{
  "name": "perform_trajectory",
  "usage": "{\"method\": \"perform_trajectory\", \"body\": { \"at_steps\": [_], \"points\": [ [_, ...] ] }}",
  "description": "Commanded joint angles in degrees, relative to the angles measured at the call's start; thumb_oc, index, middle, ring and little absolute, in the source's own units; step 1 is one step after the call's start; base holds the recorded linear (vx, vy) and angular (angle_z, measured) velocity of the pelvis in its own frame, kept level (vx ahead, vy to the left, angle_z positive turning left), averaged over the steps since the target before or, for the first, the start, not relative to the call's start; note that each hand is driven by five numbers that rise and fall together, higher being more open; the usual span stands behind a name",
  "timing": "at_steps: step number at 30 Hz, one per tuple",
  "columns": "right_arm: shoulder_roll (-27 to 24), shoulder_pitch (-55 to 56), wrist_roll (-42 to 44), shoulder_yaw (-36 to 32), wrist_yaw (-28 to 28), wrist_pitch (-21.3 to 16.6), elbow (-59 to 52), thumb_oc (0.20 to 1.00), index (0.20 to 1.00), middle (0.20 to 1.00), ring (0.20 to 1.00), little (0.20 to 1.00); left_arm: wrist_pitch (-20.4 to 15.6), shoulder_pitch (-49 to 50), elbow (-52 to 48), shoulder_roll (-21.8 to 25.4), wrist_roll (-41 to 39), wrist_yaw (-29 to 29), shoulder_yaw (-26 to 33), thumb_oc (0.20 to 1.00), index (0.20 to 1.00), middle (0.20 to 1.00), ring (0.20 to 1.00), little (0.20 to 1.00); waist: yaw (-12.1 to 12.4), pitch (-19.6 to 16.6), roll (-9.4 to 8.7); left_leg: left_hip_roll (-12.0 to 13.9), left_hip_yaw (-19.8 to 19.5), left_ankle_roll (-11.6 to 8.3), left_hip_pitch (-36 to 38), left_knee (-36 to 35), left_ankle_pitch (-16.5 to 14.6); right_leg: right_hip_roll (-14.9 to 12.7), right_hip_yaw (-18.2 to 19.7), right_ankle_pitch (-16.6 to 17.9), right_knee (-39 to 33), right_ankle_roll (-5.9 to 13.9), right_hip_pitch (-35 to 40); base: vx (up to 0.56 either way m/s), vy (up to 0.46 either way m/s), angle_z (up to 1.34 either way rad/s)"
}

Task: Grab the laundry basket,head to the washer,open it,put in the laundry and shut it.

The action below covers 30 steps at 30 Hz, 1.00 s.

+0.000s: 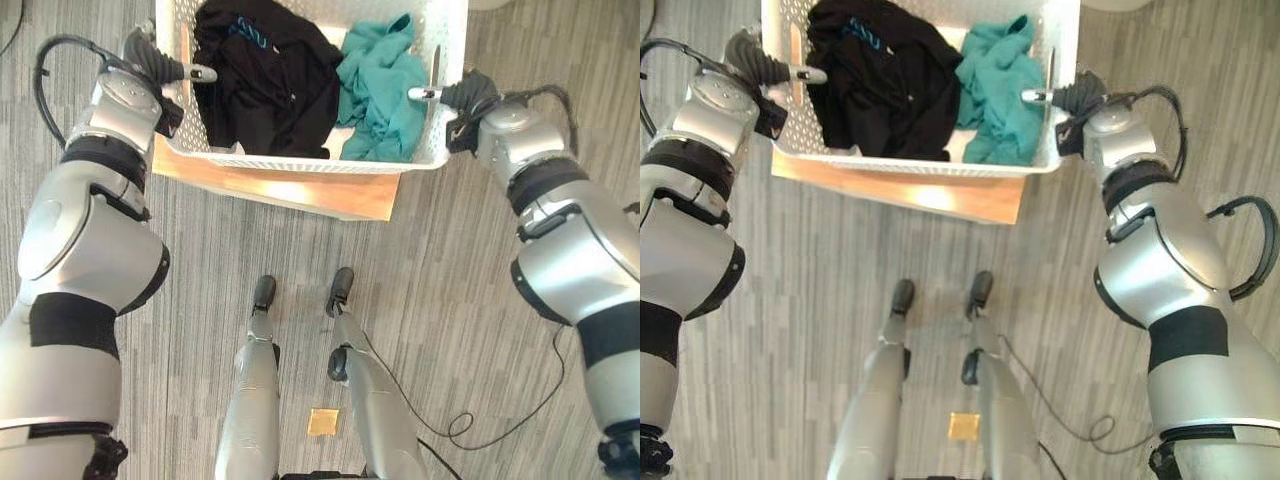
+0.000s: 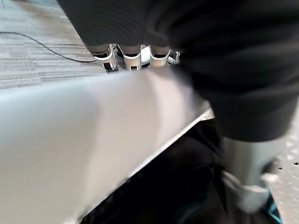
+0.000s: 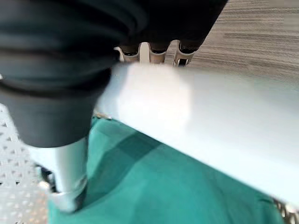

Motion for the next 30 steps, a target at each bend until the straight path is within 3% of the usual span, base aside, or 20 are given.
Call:
{"method": "perform_trajectory", "body": {
  "at_steps": [1, 2, 5, 7, 8, 10, 11, 12, 19, 21, 22, 24, 25, 28, 29, 30],
  "points": [
    [1.2, -3.4, -2.6, 1.2, 1.9, 2.1, 4.9, 1.0, 1.0, 1.0, 1.0, 1.0, 0.4, -6.4, 6.3, 0.5, 0.9, -0.9, -4.3, 0.2, 0.2, 0.2, 0.2, 0.2, 0.5, 1.8, 2.44, 1.8, 3.4, 1.59, 9.1, -15.8, 8.7, -0.6, -1.6, -8.2, 0.0, 9.55, 8.7, 0.04, -0.006, 0.05],
    [1.4, -3.2, -3.0, 1.7, 2.1, 2.3, 5.1, 1.0, 1.0, 1.0, 1.0, 1.0, 0.6, -6.2, 6.4, 0.4, 2.0, -1.1, -4.8, 0.2, 0.2, 0.2, 0.2, 0.2, 0.3, 1.8, 2.39, 1.7, 3.3, 1.61, 9.1, -15.9, 8.7, -0.7, -1.6, -8.2, 0.0, 9.53, 8.7, 0.03, 0.003, 0.09],
    [1.6, -2.1, -3.7, 2.9, 2.5, 1.9, 5.2, 0.2, 0.2, 0.2, 0.2, 0.2, 0.3, -5.2, 5.5, 0.2, 9.2, -1.8, -9.3, 0.2, 0.2, 0.2, 0.2, 0.2, -0.1, 1.4, 2.31, 1.5, 3.5, 1.72, 9.1, -16.0, 8.6, -0.8, -1.6, -8.0, 0.0, 9.54, 8.7, 0.01, 0.01, 0.05],
    [1.4, -1.5, -4.8, 3.8, 2.6, 1.6, 5.2, 0.2, 0.2, 0.2, 0.2, 0.2, 0.1, -4.4, 4.8, 0.3, 11.6, -1.7, -10.4, 0.2, 0.2, 0.2, 0.2, 0.2, -0.2, 1.3, 2.39, 1.3, 3.5, 1.83, 9.2, -16.0, 8.4, -0.9, -1.5, -8.1, 0.0, 9.54, 8.8, 0.0, 0.0, 0.0],
    [1.3, -0.7, -4.8, 4.0, 2.5, 1.4, 5.1, 1.0, 1.0, 1.0, 1.0, 1.0, 0.0, -3.8, 4.2, -0.1, 12.9, -1.1, -10.9, 0.2, 0.2, 0.2, 0.2, 0.2, -0.2, 1.2, 2.53, 1.2, 3.6, 1.89, 9.3, -16.0, 8.2, -0.9, -1.6, -8.1, 0.0, 9.53, 9.0, 0.0, 0.0, 0.0],
    [1.2, -0.3, -4.8, 4.0, 2.4, 1.2, 4.8, 1.0, 1.0, 1.0, 1.0, 1.0, -0.1, -3.4, 4.0, -0.2, 13.4, -0.9, -11.0, 0.2, 0.2, 0.2, 0.2, 0.2, -0.2, 1.1, 2.57, 1.2, 3.6, 1.92, 9.5, -16.0, 8.1, -0.9, -1.6, -8.2, 0.0, 9.53, 9.1, 0.0, 0.0, 0.0],
    [1.0, 0.0, -4.7, 4.0, 1.9, 0.7, 4.3, 0.652, 0.652, 0.652, 0.652, 0.652, -0.2, -2.9, 3.6, -0.3, 13.9, -0.5, -11.1, 0.2, 0.2, 0.2, 0.2, 0.2, -0.3, 0.9, 2.69, 1.1, 3.7, 1.97, 9.7, -16.0, 8.0, -1.0, -1.7, -8.3, 0.0, 9.54, 9.3, 0.0, 0.0, 0.0],
    [0.7, 0.8, -4.4, 3.8, 1.4, 0.1, 3.7, 0.2, 0.2, 0.2, 0.2, 0.2, -0.5, -1.6, 3.1, -0.3, 14.6, 0.1, -10.9, 0.2, 0.2, 0.2, 0.2, 0.2, -0.3, 0.8, 2.85, 1.0, 3.8, 1.99, 10.2, -16.0, 7.7, -1.1, -1.7, -8.4, 0.0, 9.55, 9.9, 0.0, 0.0, 0.0],
    [-2.3, 4.2, -3.9, 2.1, -0.5, -2.4, -1.1, 0.2, 0.2, 0.2, 0.2, 0.2, -3.5, 2.8, -5.1, 1.6, 16.8, 4.0, -9.8, 0.2, 0.2, 0.2, 0.2, 0.2, -0.2, -0.3, 3.71, 0.5, 4.1, 2.18, 12.9, -16.0, 6.5, -1.7, -1.9, -9.1, 0.0, 9.68, 12.6, 0.0, 0.005, 0.0],
    [-5.5, 7.5, -3.9, -0.5, -1.4, -3.1, -6.8, 0.2, 0.2, 0.2, 0.2, 0.2, -4.7, 7.0, -11.0, 3.8, 14.3, 5.3, -6.5, 0.2, 0.2, 0.2, 0.2, 0.2, -0.5, -1.7, 4.33, 0.1, 4.5, 2.22, 14.9, -16.0, 5.5, -2.2, -2.2, -9.5, 0.0, 9.97, 14.7, 0.04, 0.063, -0.01],
    [-9.1, 10.4, -4.5, -2.4, -1.8, -3.4, -13.0, 0.2, 0.2, 0.2, 0.2, 0.2, -5.7, 10.1, -18.2, 8.3, 11.6, 5.1, -4.3, 0.2, 0.2, 0.2, 0.2, 0.2, -0.7, -2.7, 4.71, -0.1, 4.9, 2.46, 16.9, -16.0, 4.6, -2.6, -2.3, -9.8, 0.0, 10.17, 16.5, 0.04, 0.051, -0.03],
    [-11.0, 12.3, -5.1, -3.3, -2.0, -3.4, -16.8, 0.2, 0.2, 0.2, 0.2, 0.2, -5.9, 12.0, -23.1, 10.6, 10.8, 5.2, -3.4, 0.2, 0.2, 0.2, 0.2, 0.2, -0.9, -3.3, 4.89, -0.3, 5.1, 2.63, 17.8, -16.0, 4.2, -3.0, -2.3, -9.9, 0.0, 10.31, 17.4, 0.07, 0.066, -0.06],
    [-15.2, 17.2, -6.6, -6.1, -2.0, -3.6, -26.0, 0.2, 0.2, 0.2, 0.2, 0.2, -6.4, 17.2, -32.4, 15.3, 9.6, 5.2, -0.1, 0.2, 0.2, 0.2, 0.2, 0.2, -1.2, -4.3, 5.19, -0.2, 5.9, 2.98, 20.7, -16.0, 2.9, -3.4, -1.9, -10.3, 0.3, 10.46, 19.8, 0.08, 0.072, -0.04],
    [-17.5, 20.3, -7.4, -7.9, -1.8, -3.7, -30.8, 0.2, 0.2, 0.2, 0.2, 0.2, -6.7, 20.2, -37.9, 17.8, 9.5, 5.1, 2.0, 0.2, 0.2, 0.2, 0.2, 0.2, -1.4, -5.0, 5.36, -0.3, 6.3, 3.17, 21.9, -16.0, 2.6, -3.6, -1.9, -10.5, 0.4, 10.58, 20.8, 0.07, 0.062, -0.05],
    [-24.9, 31.1, -8.7, -14.9, 0.2, -4.7, -44.8, 0.2, 0.2, 0.2, 0.2, 0.2, -7.0, 30.8, -51.0, 23.9, 10.4, 3.3, 8.8, 0.2, 0.2, 0.2, 0.2, 0.2, -2.1, -6.8, 6.04, -0.4, 7.6, 3.93, 26.2, -15.4, 0.7, -4.3, -1.3, -11.8, 1.9, 10.74, 23.7, 0.2, 0.127, -0.23],
    [-29.8, 40.7, -9.2, -20.9, 2.4, -5.0, -54.0, 0.2, 0.2, 0.2, 0.2, 0.2, -6.8, 40.1, -59.8, 27.2, 10.6, 1.3, 14.9, 0.2, 0.2, 0.2, 0.2, 0.2, -2.5, -8.3, 6.46, -0.5, 8.3, 4.45, 29.4, -14.7, -0.9, -4.6, -0.8, -12.9, 3.0, 10.76, 26.1, 0.2, 0.127, -0.39]
  ]
}}
